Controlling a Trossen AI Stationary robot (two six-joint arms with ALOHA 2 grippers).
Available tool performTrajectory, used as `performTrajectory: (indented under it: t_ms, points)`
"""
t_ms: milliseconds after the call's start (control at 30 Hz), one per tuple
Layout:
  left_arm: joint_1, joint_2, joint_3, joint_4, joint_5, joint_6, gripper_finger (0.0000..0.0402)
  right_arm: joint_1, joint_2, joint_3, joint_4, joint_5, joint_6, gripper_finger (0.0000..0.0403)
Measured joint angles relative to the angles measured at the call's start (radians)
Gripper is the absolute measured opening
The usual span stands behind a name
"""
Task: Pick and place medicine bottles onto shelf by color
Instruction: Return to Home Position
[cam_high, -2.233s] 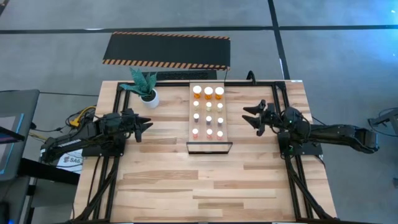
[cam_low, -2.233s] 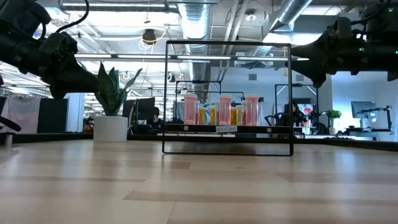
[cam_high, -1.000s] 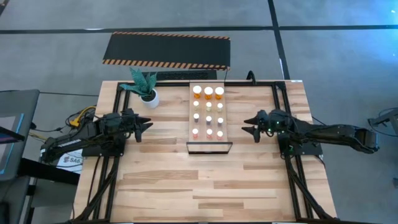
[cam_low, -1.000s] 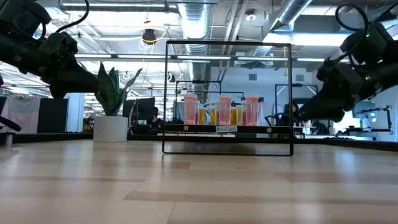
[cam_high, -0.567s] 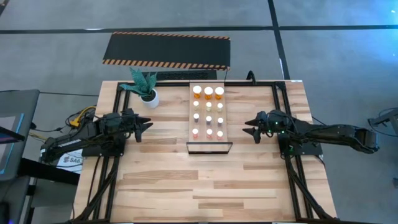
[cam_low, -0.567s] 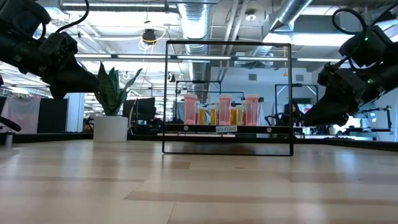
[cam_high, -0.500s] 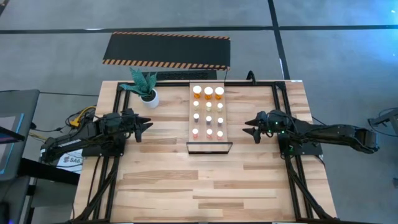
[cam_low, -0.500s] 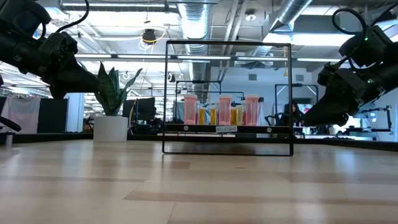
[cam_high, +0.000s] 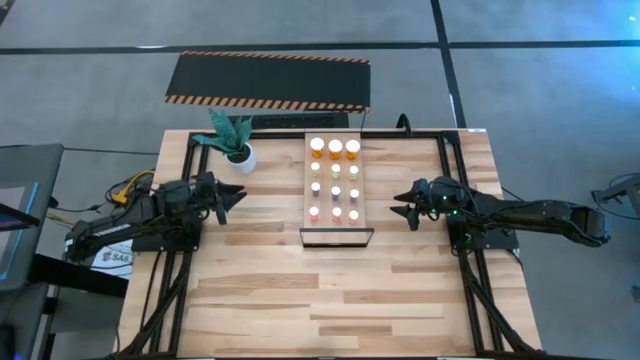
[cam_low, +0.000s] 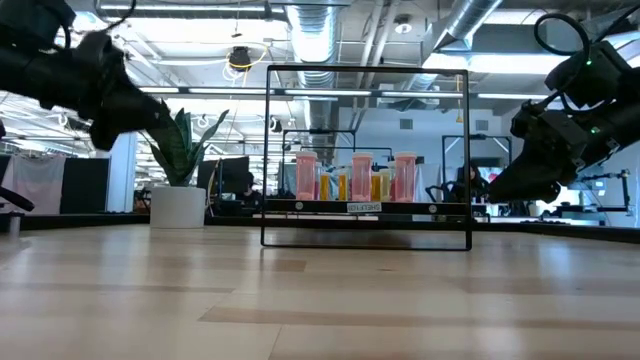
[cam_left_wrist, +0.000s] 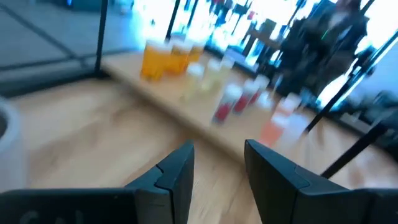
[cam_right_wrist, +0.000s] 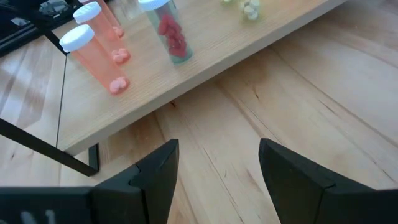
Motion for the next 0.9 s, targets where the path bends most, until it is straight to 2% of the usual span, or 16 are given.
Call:
performTrajectory:
  t_ms: [167,367,500,600,900]
  points:
    - [0.000,0.000,0.000,0.158,0.023,-0.009,0.0128,0.000,0.000,0.000,0.000,0.000,0.000,0.0246]
    - [0.000,-0.008,0.000,0.196,0.047,0.036,0.0128,0.000,0.000,0.000,0.000,0.000,0.000,0.0246]
    - [0.000,-0.039,-0.079,0.303,0.047,0.051,0.0128,0.000,0.000,0.000,0.000,0.000,0.000,0.0246]
    - [0.000,-0.033,-0.111,0.366,0.070,0.002,0.0128,0.000,0.000,0.000,0.000,0.000,0.000,0.0246]
    - [0.000,-0.034,-0.111,0.340,0.071,0.008,0.0128,0.000,0.000,0.000,-0.004,-0.001,0.000,0.0246]
